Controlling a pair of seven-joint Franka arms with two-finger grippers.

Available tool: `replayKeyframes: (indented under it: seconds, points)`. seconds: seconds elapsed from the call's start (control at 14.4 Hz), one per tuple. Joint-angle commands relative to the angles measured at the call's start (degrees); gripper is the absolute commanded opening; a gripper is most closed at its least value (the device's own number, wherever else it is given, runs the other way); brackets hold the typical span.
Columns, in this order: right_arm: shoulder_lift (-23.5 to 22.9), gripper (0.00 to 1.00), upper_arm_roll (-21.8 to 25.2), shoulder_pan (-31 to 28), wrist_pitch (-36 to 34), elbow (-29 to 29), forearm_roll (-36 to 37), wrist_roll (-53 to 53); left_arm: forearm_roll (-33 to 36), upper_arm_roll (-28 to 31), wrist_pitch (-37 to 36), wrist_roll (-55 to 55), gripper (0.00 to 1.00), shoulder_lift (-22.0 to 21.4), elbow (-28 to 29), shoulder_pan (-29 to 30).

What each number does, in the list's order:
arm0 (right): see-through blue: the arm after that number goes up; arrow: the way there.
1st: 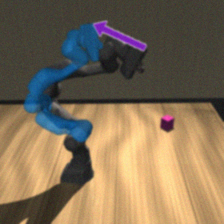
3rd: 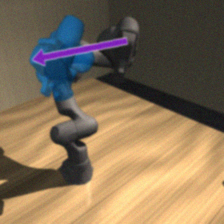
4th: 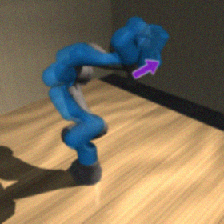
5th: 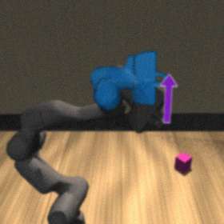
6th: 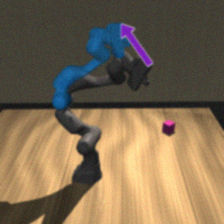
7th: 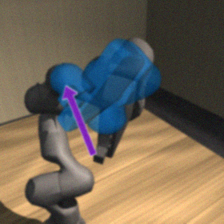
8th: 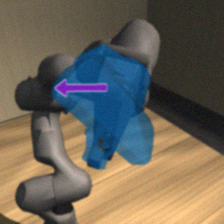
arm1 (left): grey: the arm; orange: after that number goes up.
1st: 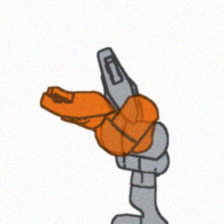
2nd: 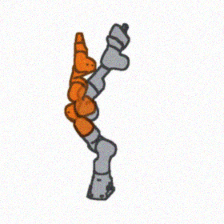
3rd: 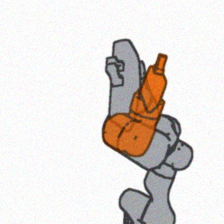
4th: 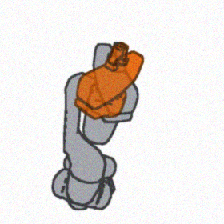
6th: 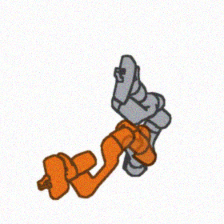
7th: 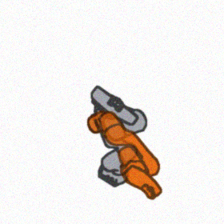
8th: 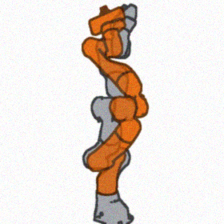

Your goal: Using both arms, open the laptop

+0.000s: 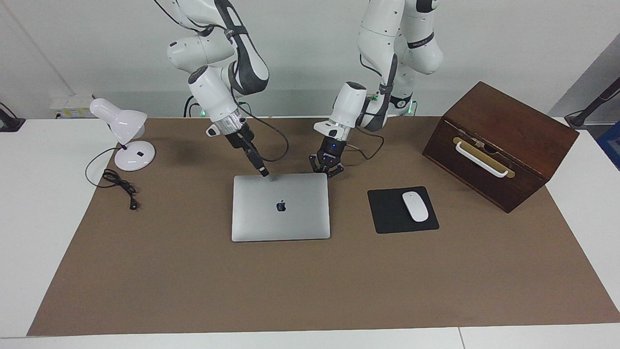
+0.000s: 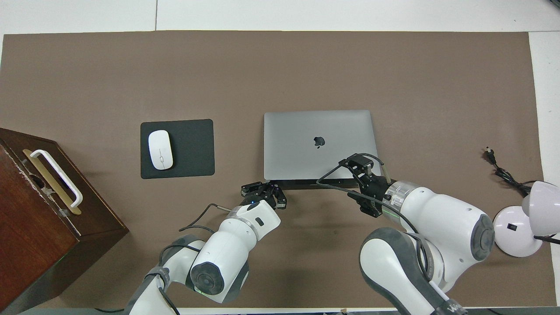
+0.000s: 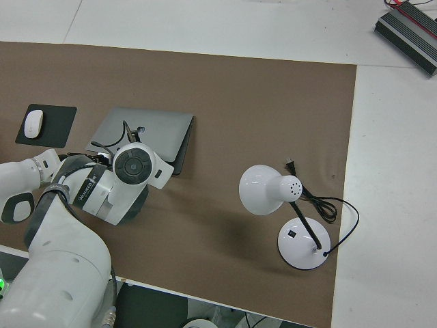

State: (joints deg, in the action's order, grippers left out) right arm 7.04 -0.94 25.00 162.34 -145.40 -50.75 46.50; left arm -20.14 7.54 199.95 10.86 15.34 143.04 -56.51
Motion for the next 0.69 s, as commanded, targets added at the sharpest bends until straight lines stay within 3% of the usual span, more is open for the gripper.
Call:
replayKeyframes:
  seconds: [0.0,0.62]
  points:
    - [-2.7,1.0,-0.5,-1.5,1.0,2.7,-1.5,-2.8,-1.5,-0.1,1.0,-0.1,0.0,3.3,-1.4,0.1]
    - [-5.5,1.0,-0.4,-3.0,1.0,5.9,-1.5,-4.9,-1.4,0.2,1.0,-0.2,0.0,5.0,-1.6,0.1]
